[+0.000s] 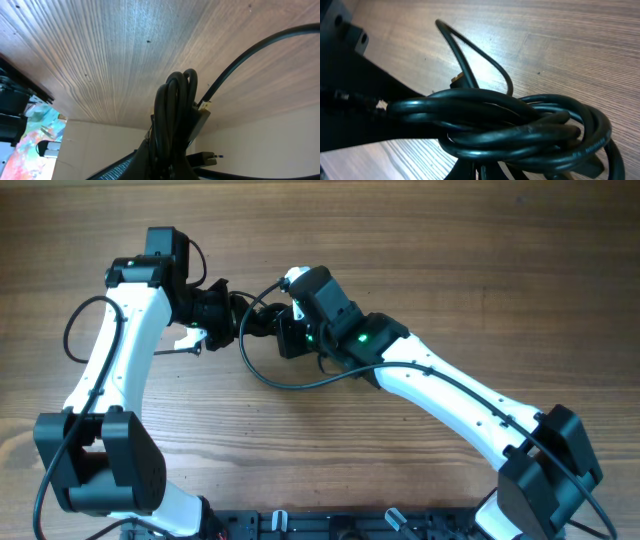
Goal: Untangle cables
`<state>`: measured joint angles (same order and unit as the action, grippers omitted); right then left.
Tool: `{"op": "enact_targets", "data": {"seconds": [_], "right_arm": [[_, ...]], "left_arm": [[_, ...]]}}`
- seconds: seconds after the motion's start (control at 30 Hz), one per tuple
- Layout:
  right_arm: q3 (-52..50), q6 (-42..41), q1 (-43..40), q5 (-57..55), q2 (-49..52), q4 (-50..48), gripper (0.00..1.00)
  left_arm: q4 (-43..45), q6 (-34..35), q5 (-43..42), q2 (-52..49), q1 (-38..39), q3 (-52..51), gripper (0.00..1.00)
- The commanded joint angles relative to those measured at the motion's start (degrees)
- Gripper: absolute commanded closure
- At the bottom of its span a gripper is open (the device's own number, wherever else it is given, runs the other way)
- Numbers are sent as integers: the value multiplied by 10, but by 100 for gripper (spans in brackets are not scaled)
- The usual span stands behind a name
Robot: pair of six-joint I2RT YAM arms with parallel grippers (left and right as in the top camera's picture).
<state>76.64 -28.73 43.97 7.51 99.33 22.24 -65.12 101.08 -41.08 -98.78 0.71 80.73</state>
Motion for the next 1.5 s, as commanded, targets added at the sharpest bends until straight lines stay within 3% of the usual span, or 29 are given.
{"op": "enact_targets", "data": {"seconds": [0.0,0.4,0.53,0.7,0.83,1.07,1.2,1.37,1.47], "right_arm": [[5,-36,-8,-95,16,-44,96],[5,-37,-15,-72,40,-99,96],[6,0,-38,12,12,-65,96],[6,50,-100,144,-55,-1,95],[6,92,-134,189,-95,40,94],[6,159,-147,192,-112,70,93],[5,168,-147,196,-106,75,93],[5,172,-147,196,-105,74,94],[5,172,-147,197,-105,74,94]], "left_arm": [[-15,-19,-62,2,7,0,96],[-15,-79,-156,2,15,0,96],[-8,-79,-84,2,12,0,96],[-4,-115,97,2,13,0,96],[32,-215,153,2,13,0,96],[140,-481,107,2,17,0,96],[164,-530,108,2,24,0,96],[195,-655,101,2,43,0,96],[217,-746,34,2,52,0,96]]}}
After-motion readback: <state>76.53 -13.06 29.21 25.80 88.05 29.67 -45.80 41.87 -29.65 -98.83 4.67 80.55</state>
